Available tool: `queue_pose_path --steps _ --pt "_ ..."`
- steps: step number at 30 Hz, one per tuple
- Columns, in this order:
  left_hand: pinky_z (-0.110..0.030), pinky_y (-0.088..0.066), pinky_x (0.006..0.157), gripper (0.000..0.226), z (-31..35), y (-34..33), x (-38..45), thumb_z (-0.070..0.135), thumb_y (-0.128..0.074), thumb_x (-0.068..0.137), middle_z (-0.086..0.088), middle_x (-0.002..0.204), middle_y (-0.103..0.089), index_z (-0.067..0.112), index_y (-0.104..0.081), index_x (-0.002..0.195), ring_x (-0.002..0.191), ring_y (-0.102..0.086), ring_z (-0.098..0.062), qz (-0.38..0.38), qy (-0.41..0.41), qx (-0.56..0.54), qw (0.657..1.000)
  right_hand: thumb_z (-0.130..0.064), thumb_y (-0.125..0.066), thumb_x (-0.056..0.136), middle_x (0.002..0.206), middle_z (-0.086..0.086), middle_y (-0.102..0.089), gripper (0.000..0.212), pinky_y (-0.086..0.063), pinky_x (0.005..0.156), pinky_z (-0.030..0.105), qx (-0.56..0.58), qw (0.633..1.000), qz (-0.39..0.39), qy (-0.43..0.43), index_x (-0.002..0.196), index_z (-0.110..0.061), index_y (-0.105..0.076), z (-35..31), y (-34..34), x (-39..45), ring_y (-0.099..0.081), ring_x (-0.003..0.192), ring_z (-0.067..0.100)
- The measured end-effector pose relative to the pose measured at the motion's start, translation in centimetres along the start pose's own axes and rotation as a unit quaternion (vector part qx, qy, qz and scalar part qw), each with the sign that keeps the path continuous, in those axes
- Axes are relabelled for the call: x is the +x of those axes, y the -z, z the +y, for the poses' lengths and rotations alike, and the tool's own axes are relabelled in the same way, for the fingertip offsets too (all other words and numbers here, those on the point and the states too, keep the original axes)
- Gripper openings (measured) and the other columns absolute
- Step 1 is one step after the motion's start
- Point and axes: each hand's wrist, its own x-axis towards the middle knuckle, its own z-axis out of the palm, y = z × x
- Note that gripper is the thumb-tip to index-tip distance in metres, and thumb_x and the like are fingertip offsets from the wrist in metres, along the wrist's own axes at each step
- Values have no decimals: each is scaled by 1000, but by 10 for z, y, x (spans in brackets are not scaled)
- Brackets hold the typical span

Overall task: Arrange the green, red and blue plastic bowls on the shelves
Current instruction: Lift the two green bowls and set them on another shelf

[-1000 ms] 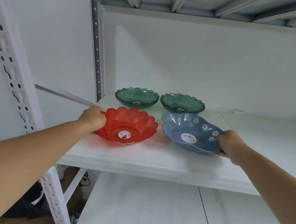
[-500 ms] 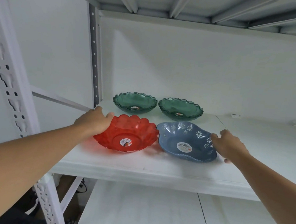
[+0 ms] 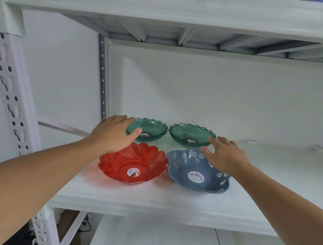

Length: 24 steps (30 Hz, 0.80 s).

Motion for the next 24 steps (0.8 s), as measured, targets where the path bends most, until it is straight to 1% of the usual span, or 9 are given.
queue_pose_path --steps 4,7,10,15,20,22,24 --pt "-50 -25 125 93 5 1 -3 87 -12 89 3 168 -39 34 -35 163 154 -34 -24 2 1 -5 1000 -71 -30 97 169 -2 -30 74 -30 118 55 17 1000 2 -2 163 -39 -29 5 -3 1 -26 154 28" --pt "-49 -28 124 92 11 1 -7 87 -14 90 3 168 -38 35 -36 163 154 -34 -24 -10 21 -38 999 -70 -31 95 166 -1 -36 74 -32 116 54 43 999 6 -1 161 -38 -33 9 -6 5 -29 152 28" --pt "-50 -35 119 85 20 3 -12 83 -16 94 3 166 -41 35 -42 160 152 -38 -24 1 61 -92 994 -67 -33 95 160 1 -44 72 -38 114 53 81 997 14 8 158 -35 -41 15 -7 10 -35 148 29" --pt "-48 -38 113 74 32 6 -14 74 -21 101 1 163 -47 34 -48 156 147 -44 -26 11 77 -80 994 -63 -34 96 150 5 -52 66 -45 108 50 99 995 18 22 153 -32 -47 28 -6 21 -47 137 30" --pt "-47 -39 114 79 37 2 -7 78 -21 98 1 162 -48 31 -50 155 146 -46 -26 1 108 -75 991 -58 -38 99 140 9 -56 60 -49 100 48 114 992 10 49 148 -27 -52 41 -10 39 -55 126 32" --pt "-49 -38 117 87 35 0 -2 83 -18 94 2 165 -45 32 -47 158 148 -44 -25 -6 126 -77 989 -57 -40 100 139 11 -56 59 -48 97 46 116 992 6 58 147 -24 -53 45 -13 47 -57 124 33" --pt "-49 -38 117 90 30 -2 3 85 -16 92 2 165 -45 33 -47 158 147 -45 -25 -11 133 -72 989 -56 -41 100 138 11 -58 58 -48 95 45 123 991 2 58 146 -23 -53 46 -17 54 -58 123 32"
